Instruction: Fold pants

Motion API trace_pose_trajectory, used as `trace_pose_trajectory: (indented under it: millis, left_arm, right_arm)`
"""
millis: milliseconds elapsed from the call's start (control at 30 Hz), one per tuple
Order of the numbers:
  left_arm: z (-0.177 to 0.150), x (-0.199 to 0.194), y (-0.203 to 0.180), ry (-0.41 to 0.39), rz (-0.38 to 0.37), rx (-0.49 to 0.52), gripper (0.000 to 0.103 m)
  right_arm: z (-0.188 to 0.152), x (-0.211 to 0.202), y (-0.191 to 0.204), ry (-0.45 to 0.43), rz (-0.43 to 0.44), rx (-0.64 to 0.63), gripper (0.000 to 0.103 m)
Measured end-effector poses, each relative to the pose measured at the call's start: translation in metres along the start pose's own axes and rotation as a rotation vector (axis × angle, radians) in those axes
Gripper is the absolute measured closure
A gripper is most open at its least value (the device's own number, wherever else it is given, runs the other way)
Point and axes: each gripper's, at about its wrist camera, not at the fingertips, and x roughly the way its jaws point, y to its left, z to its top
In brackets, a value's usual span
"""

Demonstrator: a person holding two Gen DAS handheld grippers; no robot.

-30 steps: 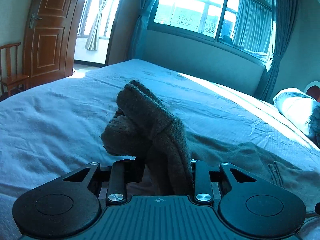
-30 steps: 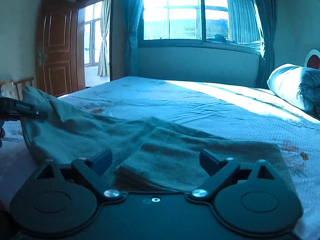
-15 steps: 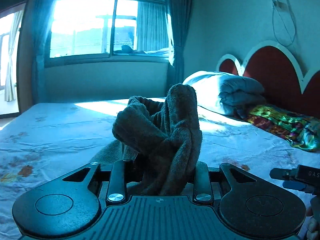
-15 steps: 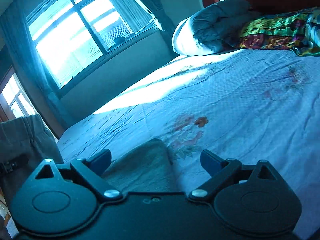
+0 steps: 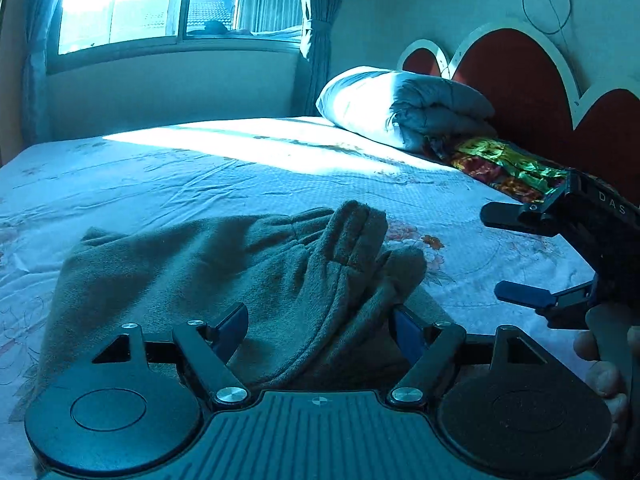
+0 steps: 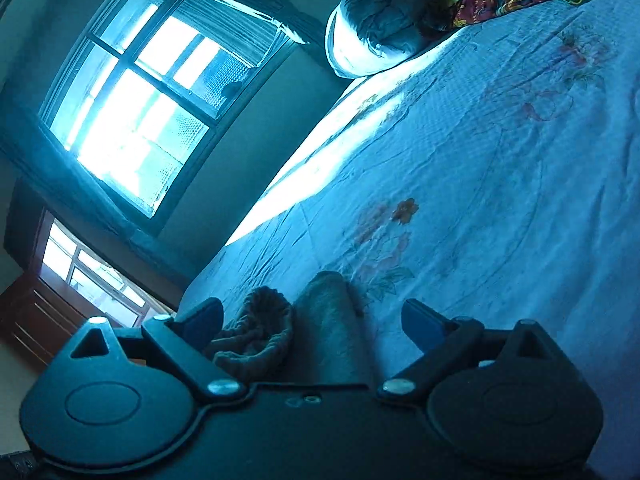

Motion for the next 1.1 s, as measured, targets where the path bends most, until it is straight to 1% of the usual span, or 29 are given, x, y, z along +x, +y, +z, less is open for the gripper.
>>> trace_pose_trajectory:
  millis: [33, 100, 167, 267, 333, 467, 567, 733, 800, 833, 867, 900, 933, 967, 1000, 1033, 1067, 1100]
  left_arm:
    - [0.001, -0.002, 0.0, -0.019, 0.003, -0.011, 0.026]
    - [0.002, -0.002, 0.005, -0.015, 0.026, -0.036, 0.026]
    - [0.002, -0.007, 0.011, -0.02, 0.035, -0.045, 0.026]
    - [0.002, -0.014, 0.02, -0.03, 0.049, -0.049, 0.026]
    - [0.001, -0.016, 0.028, -0.021, 0.074, -0.057, 0.026]
    - [-0.007, -0.026, 0.052, -0.017, 0.115, -0.095, 0.026]
    - [-0.015, -0.037, 0.069, -0.021, 0.146, -0.121, 0.026]
    - [-0.03, -0.051, 0.098, -0.016, 0.202, -0.169, 0.026]
    - [-0.035, -0.056, 0.11, -0.017, 0.221, -0.194, 0.026]
    - [-0.037, -0.057, 0.117, -0.019, 0.232, -0.212, 0.026]
    - [-0.038, -0.059, 0.124, -0.022, 0.242, -0.226, 0.026]
    - [-0.04, -0.061, 0.129, -0.025, 0.251, -0.236, 0.026]
    - [-0.041, -0.063, 0.136, -0.028, 0.262, -0.248, 0.026]
    - [-0.043, -0.065, 0.143, -0.03, 0.273, -0.26, 0.026]
    - [-0.044, -0.065, 0.149, -0.03, 0.28, -0.271, 0.026]
    - [-0.045, -0.065, 0.153, -0.03, 0.285, -0.281, 0.026]
    - [-0.047, -0.064, 0.158, -0.028, 0.29, -0.294, 0.026]
    - [-0.049, -0.063, 0.162, -0.025, 0.294, -0.301, 0.026]
  right_arm:
    - [-0.001, 0.001, 0.005, 0.006, 0.005, -0.016, 0.013]
    - [-0.001, -0.003, 0.015, -0.003, 0.005, -0.048, 0.013]
    - [0.0, -0.004, 0.016, -0.004, -0.002, -0.044, 0.013]
    - [-0.003, -0.002, 0.013, 0.018, -0.01, -0.015, 0.012]
    - [-0.007, -0.001, 0.017, 0.034, -0.01, -0.017, 0.012]
    - [-0.014, 0.006, 0.03, 0.064, 0.02, -0.043, 0.012]
    - [-0.019, 0.015, 0.038, 0.101, 0.027, -0.04, 0.012]
    - [-0.025, 0.033, 0.048, 0.152, -0.033, -0.062, 0.012]
    - [-0.024, 0.043, 0.049, 0.175, -0.074, -0.058, 0.013]
    - [-0.022, 0.053, 0.048, 0.215, -0.096, -0.042, 0.013]
    - [-0.021, 0.059, 0.046, 0.24, -0.101, -0.019, 0.017]
    - [-0.021, 0.067, 0.044, 0.273, -0.097, 0.012, 0.018]
    - [-0.021, 0.073, 0.044, 0.299, -0.123, 0.016, 0.019]
    - [-0.02, 0.077, 0.046, 0.314, -0.148, 0.001, 0.03]
    - [-0.02, 0.082, 0.049, 0.328, -0.132, -0.028, 0.052]
    - [-0.019, 0.084, 0.05, 0.339, -0.113, -0.037, 0.079]
    - [-0.018, 0.083, 0.054, 0.335, -0.103, -0.056, 0.081]
    - [-0.016, 0.077, 0.061, 0.309, -0.071, -0.088, 0.081]
